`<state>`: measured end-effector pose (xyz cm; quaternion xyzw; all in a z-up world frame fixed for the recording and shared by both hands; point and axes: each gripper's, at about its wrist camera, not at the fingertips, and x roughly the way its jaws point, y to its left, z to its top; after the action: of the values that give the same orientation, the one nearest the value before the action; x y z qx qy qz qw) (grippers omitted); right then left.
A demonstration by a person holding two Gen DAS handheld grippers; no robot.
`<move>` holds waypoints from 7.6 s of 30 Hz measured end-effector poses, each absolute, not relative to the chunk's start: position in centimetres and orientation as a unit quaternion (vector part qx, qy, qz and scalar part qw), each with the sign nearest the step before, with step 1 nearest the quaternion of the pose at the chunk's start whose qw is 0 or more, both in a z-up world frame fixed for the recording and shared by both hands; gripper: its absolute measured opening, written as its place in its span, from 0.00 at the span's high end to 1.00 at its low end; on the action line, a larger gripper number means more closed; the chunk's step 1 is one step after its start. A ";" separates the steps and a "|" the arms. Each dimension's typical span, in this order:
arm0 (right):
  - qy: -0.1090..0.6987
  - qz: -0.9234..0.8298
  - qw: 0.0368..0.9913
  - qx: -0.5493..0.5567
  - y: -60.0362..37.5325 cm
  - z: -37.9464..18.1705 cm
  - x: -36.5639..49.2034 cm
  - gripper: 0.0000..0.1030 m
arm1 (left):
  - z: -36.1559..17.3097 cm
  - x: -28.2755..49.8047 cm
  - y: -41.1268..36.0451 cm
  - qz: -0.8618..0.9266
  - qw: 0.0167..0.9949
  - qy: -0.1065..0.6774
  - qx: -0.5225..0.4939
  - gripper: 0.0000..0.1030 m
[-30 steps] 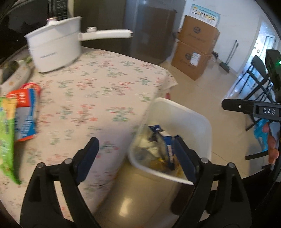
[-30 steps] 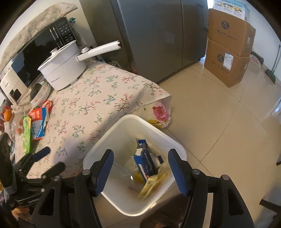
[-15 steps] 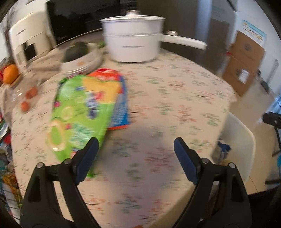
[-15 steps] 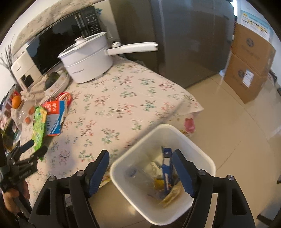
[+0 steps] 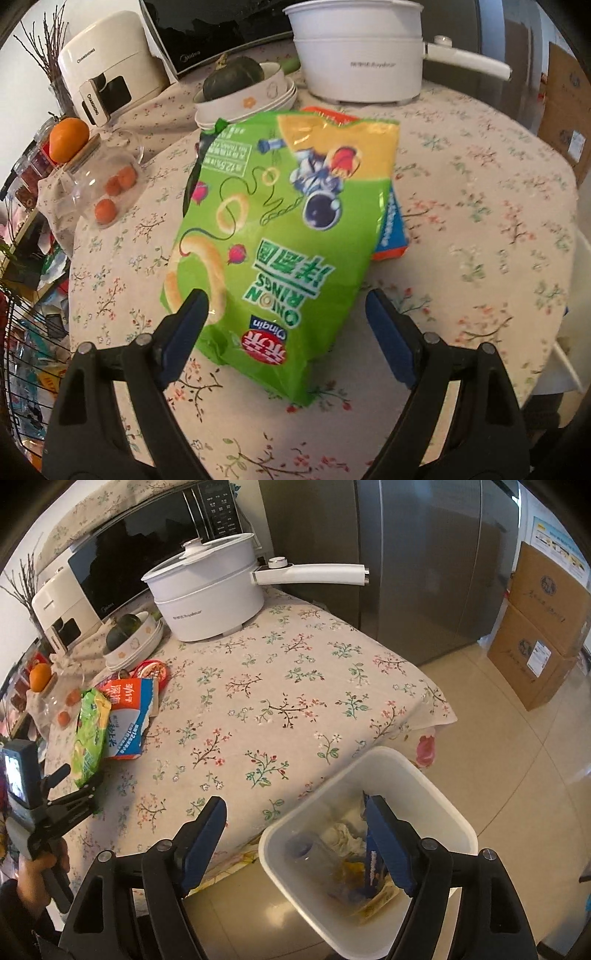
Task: Collect trash
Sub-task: 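Grasp the green onion-ring snack bag with the left gripper, then grasp the red-and-white snack bag with the right gripper while the left holds the green bag, then carry the green bag and red-and-white bag over the white bin, then open the right gripper over the bin while the left releases the green bag, then grasp the small white paper wrapper with the left gripper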
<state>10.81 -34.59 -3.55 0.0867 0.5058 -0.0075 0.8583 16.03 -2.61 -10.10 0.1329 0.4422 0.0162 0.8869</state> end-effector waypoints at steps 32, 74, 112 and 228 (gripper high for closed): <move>0.501 0.094 0.858 -0.067 -13.6 -7.3 15.3 0.23 | -2.6 8.2 13.2 -0.015 0.902 0.422 -0.090 0.88; 0.402 0.119 0.902 -0.104 -13.2 0.3 16.0 0.99 | -2.3 7.5 13.8 -0.061 0.889 0.431 -0.145 0.88; 0.478 -0.014 0.871 0.111 -43.2 -2.9 3.7 0.99 | -1.6 8.7 -5.7 -0.240 0.863 0.439 -0.070 0.88; 0.550 0.057 0.831 0.061 -21.7 -7.9 22.8 0.18 | -12.6 26.5 10.9 -0.044 0.847 0.466 -0.253 0.93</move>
<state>22.85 -21.71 -7.88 0.0613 0.5502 0.0574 0.8308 26.47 10.87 -12.59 -0.2526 0.4662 -0.0441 0.8467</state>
